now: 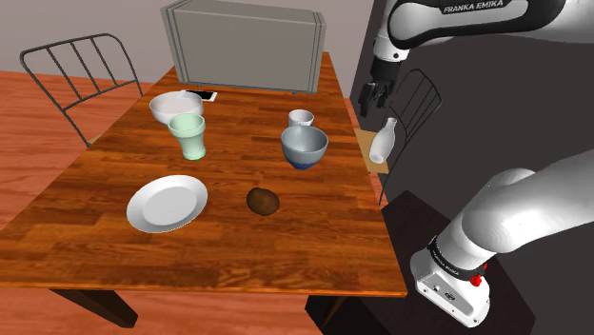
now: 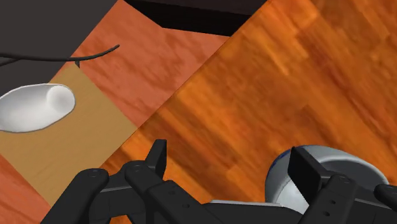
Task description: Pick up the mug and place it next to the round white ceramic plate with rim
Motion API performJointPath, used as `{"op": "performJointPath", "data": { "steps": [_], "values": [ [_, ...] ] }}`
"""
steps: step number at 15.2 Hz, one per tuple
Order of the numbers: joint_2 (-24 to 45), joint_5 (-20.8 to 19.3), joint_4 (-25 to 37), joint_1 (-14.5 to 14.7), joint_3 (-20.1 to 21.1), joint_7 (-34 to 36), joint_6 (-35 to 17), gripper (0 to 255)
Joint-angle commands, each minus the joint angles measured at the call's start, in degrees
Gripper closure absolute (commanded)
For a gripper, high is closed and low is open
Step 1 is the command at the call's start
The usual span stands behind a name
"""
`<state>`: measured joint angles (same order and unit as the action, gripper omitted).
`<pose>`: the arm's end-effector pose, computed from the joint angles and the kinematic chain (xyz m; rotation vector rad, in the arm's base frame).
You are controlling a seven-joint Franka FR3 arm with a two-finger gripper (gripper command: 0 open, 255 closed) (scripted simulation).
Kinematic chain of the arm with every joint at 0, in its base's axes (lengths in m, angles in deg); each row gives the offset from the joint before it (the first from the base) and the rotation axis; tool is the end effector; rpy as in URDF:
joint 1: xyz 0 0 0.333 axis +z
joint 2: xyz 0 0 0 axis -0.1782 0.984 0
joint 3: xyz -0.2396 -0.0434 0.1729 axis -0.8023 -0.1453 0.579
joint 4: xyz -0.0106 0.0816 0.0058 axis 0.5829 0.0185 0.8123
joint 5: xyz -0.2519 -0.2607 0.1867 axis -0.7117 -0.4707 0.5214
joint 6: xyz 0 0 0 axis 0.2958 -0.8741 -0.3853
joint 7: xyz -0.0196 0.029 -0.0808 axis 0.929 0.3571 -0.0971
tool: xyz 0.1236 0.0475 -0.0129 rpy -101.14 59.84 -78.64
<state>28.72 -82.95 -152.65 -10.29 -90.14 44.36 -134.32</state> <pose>0.4334 -0.0433 0.4641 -3.1315 -0.1124 0.0301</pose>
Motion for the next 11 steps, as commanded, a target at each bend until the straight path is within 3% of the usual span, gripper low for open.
{"op": "performJointPath", "data": {
  "steps": [1, 11],
  "values": [
    [4.4, 0.6, 1.9, 0.3, -0.2, 0.0, -3.1, 0],
    [25.2, 4.3, 14.1, 0.8, -1.2, -1.6, -14.2, 0]
  ]
}}
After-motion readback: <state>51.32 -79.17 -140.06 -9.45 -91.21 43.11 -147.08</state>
